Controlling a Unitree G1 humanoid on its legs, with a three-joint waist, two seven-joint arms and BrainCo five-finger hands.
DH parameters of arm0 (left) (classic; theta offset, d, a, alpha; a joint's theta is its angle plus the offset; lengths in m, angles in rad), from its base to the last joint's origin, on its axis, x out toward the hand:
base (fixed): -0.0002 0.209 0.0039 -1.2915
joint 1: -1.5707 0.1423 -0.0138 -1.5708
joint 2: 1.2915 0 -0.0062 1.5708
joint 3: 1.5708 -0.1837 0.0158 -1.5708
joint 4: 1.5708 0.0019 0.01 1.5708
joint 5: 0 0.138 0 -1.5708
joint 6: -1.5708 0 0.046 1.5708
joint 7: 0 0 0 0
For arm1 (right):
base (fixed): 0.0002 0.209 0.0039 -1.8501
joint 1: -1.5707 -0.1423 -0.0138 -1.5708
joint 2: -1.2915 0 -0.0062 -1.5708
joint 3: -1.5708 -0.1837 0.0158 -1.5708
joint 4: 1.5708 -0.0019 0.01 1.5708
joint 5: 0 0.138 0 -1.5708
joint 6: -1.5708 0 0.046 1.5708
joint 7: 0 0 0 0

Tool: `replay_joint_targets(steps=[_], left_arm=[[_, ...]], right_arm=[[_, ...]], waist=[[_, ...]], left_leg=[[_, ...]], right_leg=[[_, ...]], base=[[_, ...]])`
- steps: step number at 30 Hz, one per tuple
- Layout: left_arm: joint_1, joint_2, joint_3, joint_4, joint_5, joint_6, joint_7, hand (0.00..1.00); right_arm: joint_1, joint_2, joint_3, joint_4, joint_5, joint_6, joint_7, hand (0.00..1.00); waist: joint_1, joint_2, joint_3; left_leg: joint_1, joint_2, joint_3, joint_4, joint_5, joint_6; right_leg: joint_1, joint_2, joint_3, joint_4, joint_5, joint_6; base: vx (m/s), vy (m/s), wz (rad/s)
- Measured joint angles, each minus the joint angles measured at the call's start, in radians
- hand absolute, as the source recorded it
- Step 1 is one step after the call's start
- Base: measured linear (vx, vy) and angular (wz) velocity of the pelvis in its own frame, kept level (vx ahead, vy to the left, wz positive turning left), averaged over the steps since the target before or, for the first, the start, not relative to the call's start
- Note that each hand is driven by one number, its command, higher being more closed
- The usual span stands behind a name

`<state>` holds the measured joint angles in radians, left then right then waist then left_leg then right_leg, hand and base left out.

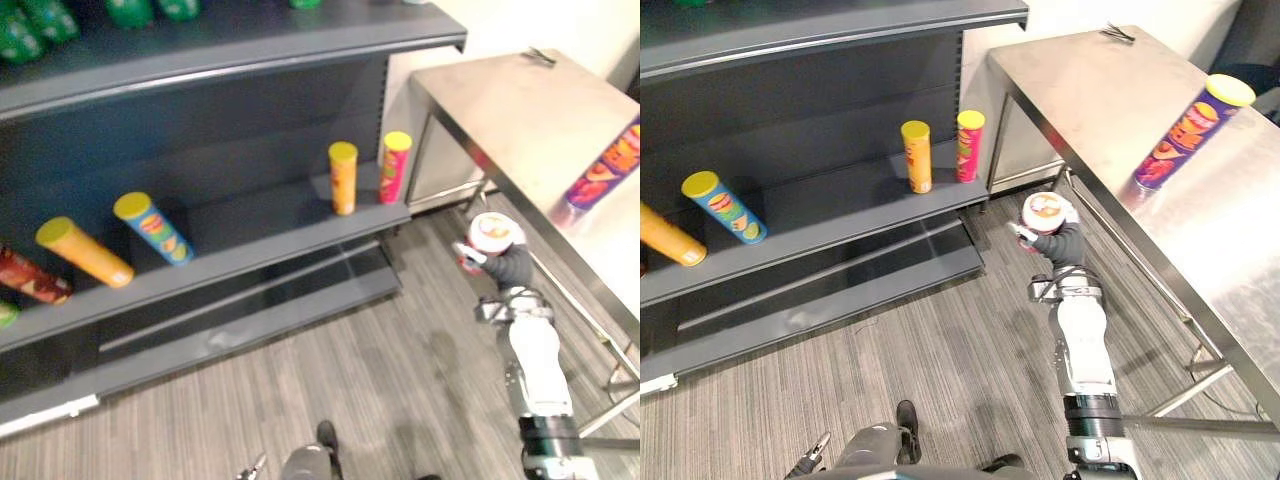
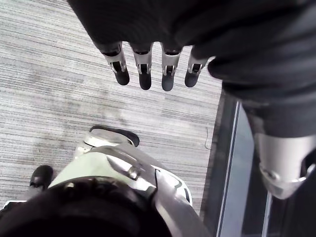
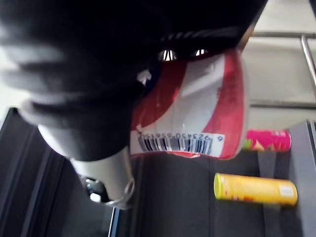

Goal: Put the gum and the chips on the shelf.

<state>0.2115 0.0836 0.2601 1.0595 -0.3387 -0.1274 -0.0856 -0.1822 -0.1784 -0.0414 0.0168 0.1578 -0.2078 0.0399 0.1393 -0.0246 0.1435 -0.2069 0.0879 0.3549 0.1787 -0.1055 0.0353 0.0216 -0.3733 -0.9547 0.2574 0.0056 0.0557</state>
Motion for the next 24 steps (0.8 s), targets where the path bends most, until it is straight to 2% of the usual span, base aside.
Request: replay_joint_targets(steps=[1,2,3,4,6,7,9,11,13,14,16,17,18,19,21,22,24], left_arm=[[0.001,0.012,-0.028,-0.006,-0.003,-0.002,0.003,0.00],[0.001,0.017,-0.039,-0.007,-0.003,-0.007,0.003,0.00],[-0.001,0.039,-0.067,-0.007,-0.003,-0.018,0.004,0.00],[-0.003,0.050,-0.076,-0.005,-0.002,-0.019,0.006,0.00],[-0.009,0.071,-0.076,0.010,-0.001,-0.023,0.012,0.00],[-0.013,0.072,-0.078,0.017,0.000,-0.023,0.017,0.00],[-0.021,0.072,-0.090,0.017,0.000,-0.024,0.020,0.00],[-0.025,0.077,-0.108,0.019,0.000,-0.027,0.020,0.00],[-0.032,0.079,-0.108,0.042,0.000,-0.026,0.020,0.00],[-0.032,0.081,-0.107,0.055,0.000,-0.026,0.021,0.00],[-0.027,0.056,-0.110,0.061,0.004,-0.024,0.017,0.00],[-0.031,0.050,-0.106,0.070,0.009,-0.024,0.013,0.00],[-0.034,0.049,-0.105,0.076,0.009,-0.024,0.013,0.00],[-0.036,0.048,-0.105,0.078,0.010,-0.023,0.011,0.00],[-0.038,0.048,-0.101,0.081,0.021,-0.022,0.008,0.00],[-0.041,0.048,-0.100,0.081,0.045,-0.020,0.007,0.00],[-0.042,0.047,-0.098,0.074,0.074,-0.016,0.008,0.00]], right_arm=[[0.009,-0.001,0.015,-0.001,0.000,0.001,0.010,1.00],[0.012,-0.001,0.018,-0.001,0.000,0.002,0.015,1.00],[0.021,0.002,0.031,-0.004,0.001,0.003,0.028,1.00],[0.038,0.002,0.045,-0.015,0.001,0.003,0.041,1.00],[0.070,0.003,0.052,-0.042,0.008,0.004,0.053,1.00],[0.097,0.003,0.053,-0.060,0.021,0.003,0.060,1.00],[0.105,0.003,0.053,-0.061,0.039,0.003,0.066,1.00],[0.120,0.003,0.056,-0.064,0.051,0.003,0.078,1.00],[0.137,0.004,0.060,-0.084,0.068,0.003,0.081,1.00],[0.137,0.004,0.066,-0.096,0.085,0.002,0.083,1.00],[0.140,0.005,0.067,-0.099,0.088,-0.001,0.084,1.00],[0.147,0.005,0.066,-0.099,0.091,-0.001,0.086,1.00],[0.153,0.004,0.063,-0.098,0.096,-0.001,0.086,1.00],[0.167,0.003,0.052,-0.098,0.102,-0.001,0.087,1.00],[0.180,0.000,0.045,-0.098,0.119,-0.001,0.086,1.00],[0.189,0.000,0.036,-0.097,0.119,-0.001,0.084,1.00],[0.200,0.001,0.030,-0.096,0.119,-0.001,0.082,1.00]], waist=[[-0.006,-0.005,0.008],[-0.012,-0.005,0.012],[-0.027,0.005,0.022],[-0.050,-0.005,0.026],[-0.060,-0.018,0.035],[-0.060,-0.025,0.038],[-0.063,-0.024,0.041],[-0.078,-0.023,0.045],[-0.081,-0.036,0.042],[-0.081,-0.053,0.040],[-0.083,-0.019,0.032],[-0.089,-0.009,0.029],[-0.100,-0.005,0.026],[-0.112,0.000,0.023],[-0.111,0.000,0.023],[-0.114,0.003,0.021],[-0.114,0.004,0.020]], left_leg=[[0.002,-0.018,-0.029,0.000,-0.002,0.004],[0.004,-0.025,-0.045,0.000,0.000,0.010],[0.005,-0.025,-0.106,-0.001,0.008,0.024],[0.003,-0.037,-0.164,-0.009,0.017,0.037],[0.021,-0.065,-0.217,-0.021,0.021,0.041],[0.037,-0.096,-0.261,-0.020,0.019,0.040],[0.050,-0.116,-0.307,-0.019,0.018,0.037],[0.056,-0.138,-0.382,-0.005,0.019,0.013],[0.051,-0.155,-0.425,0.021,0.002,-0.011],[0.046,-0.160,-0.438,0.039,-0.015,-0.027],[0.039,-0.114,-0.444,0.030,-0.030,-0.041],[0.037,-0.073,-0.416,0.009,-0.019,-0.058],[0.037,-0.055,-0.401,-0.007,-0.005,-0.075],[0.045,-0.030,-0.385,-0.045,0.032,-0.094],[0.077,-0.018,-0.369,-0.114,0.076,-0.107],[0.091,-0.012,-0.327,-0.148,0.098,-0.109],[0.112,-0.012,-0.281,-0.178,0.115,-0.109]], right_leg=[[-0.042,-0.031,0.168,0.101,0.002,-0.056],[-0.080,-0.036,0.274,0.167,0.015,-0.097],[-0.155,0.016,0.522,0.238,-0.040,-0.086],[-0.176,0.098,0.692,0.230,-0.119,-0.062],[-0.184,0.145,0.794,0.206,-0.163,-0.035],[-0.196,0.155,0.816,0.176,-0.170,-0.027],[-0.221,0.164,0.841,0.160,-0.166,-0.021],[-0.240,0.175,0.904,0.121,-0.150,0.004],[-0.218,0.166,0.895,0.029,-0.107,0.046],[-0.190,0.161,0.885,-0.013,-0.091,0.080],[-0.166,0.199,0.845,-0.059,-0.085,0.069],[-0.152,0.214,0.809,-0.086,-0.079,0.060],[-0.147,0.221,0.787,-0.093,-0.079,0.059],[-0.135,0.232,0.755,-0.107,-0.080,0.058],[-0.122,0.237,0.729,-0.122,-0.080,0.058],[-0.109,0.236,0.713,-0.132,-0.080,0.058],[-0.090,0.233,0.703,-0.145,-0.080,0.058]], base=[[0.02,0.166,0.77],[0.08,0.185,0.92],[0.11,0.098,1.13],[0.12,0.049,1.25],[0.09,-0.014,1.18],[0.11,-0.013,1.21],[0.12,-0.028,1.08],[0.13,-0.085,1.14],[0.10,-0.156,0.86],[0.13,-0.275,0.58],[0.12,-0.290,0.36],[0.11,-0.251,0.49],[0.12,-0.250,0.66],[0.10,-0.180,0.52],[0.14,-0.140,0.39],[0.12,-0.069,0.33],[0.06,0.005,0.19]])
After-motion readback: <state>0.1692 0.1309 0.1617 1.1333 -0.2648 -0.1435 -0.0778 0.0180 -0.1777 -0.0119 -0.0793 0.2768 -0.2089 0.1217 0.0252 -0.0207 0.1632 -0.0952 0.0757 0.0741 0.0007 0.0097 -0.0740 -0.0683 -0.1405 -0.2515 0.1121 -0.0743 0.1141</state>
